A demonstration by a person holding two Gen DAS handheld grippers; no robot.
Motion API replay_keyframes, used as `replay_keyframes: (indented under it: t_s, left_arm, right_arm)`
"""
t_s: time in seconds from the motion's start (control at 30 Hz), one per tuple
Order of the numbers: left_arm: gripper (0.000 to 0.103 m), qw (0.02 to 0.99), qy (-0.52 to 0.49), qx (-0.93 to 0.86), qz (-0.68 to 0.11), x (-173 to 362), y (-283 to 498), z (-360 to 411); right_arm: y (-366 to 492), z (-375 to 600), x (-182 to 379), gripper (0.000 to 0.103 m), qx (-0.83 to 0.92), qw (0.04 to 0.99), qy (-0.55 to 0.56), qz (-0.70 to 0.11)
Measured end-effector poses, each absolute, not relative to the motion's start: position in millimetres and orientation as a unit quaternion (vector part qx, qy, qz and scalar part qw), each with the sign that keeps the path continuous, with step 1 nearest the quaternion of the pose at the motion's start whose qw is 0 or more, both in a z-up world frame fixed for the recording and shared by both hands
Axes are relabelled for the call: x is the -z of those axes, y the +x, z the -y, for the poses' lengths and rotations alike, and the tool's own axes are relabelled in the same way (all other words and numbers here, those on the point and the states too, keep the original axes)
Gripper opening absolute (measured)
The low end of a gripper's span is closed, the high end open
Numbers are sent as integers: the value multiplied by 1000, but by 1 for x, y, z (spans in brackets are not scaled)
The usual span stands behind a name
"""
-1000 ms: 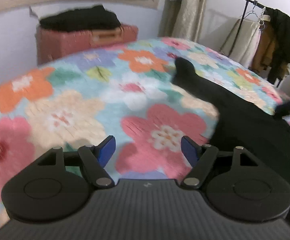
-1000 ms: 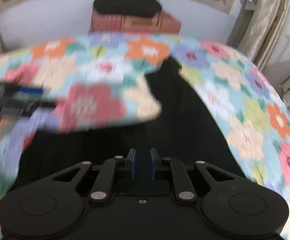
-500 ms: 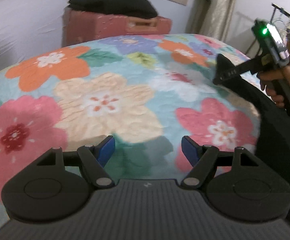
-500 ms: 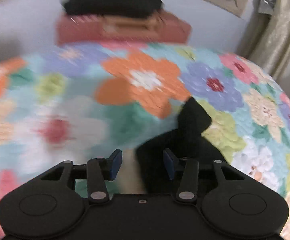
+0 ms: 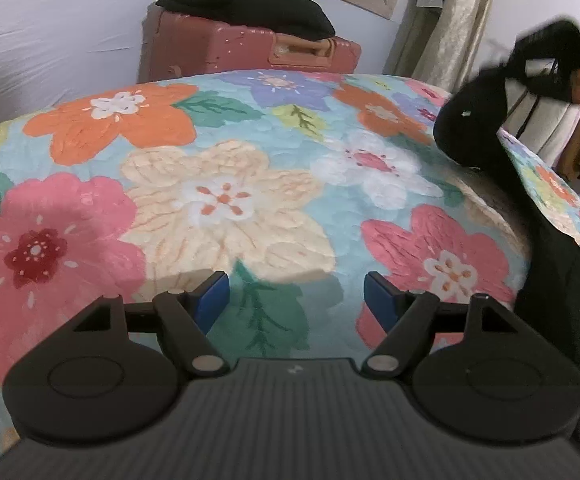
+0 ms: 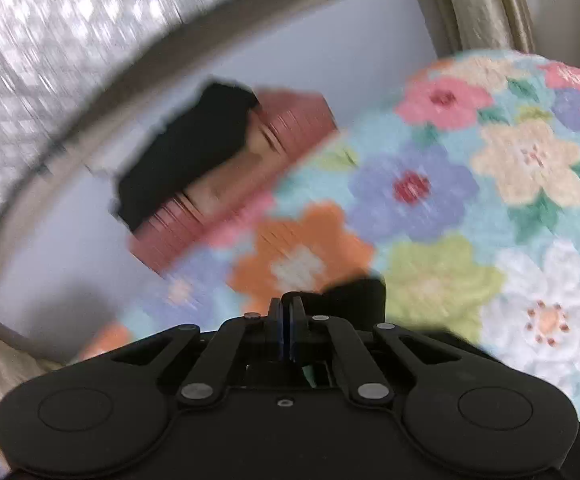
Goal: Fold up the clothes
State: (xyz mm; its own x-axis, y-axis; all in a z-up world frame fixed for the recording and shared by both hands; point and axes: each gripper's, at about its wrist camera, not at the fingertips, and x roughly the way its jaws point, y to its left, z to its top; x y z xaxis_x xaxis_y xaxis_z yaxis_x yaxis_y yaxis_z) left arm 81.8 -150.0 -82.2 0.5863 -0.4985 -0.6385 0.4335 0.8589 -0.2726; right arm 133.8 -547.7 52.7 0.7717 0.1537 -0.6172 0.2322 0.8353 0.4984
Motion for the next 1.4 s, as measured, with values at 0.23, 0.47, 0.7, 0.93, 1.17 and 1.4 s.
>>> replay_keyframes:
  t_s: [0.23,0.47,0.7,0.93,1.17,1.4]
  left_arm:
    - [74,888,-43,264,-373,81,77,150]
    - [76,888,-40,263,-374,84,77,152]
    - [77,897,-21,265,-352,83,78,158]
    - [80,883,-25,320,-342,62,92,186]
    - [64,872,86,331,-349,64,140,268]
    - [9,880,175,286,-336,30,212,311]
  right_arm:
    - [133,530,-83,4,-20,903,329,-276]
    - [141,476,-54,5,-126,896,263,-335]
    - [100,554,-9,25,29,898,266,-349]
    - [44,599,17,33,74,897,182,-395]
    - [15,616,41,52,83,901,157,-395]
    - [32,609,49,79,121,905,71,-402]
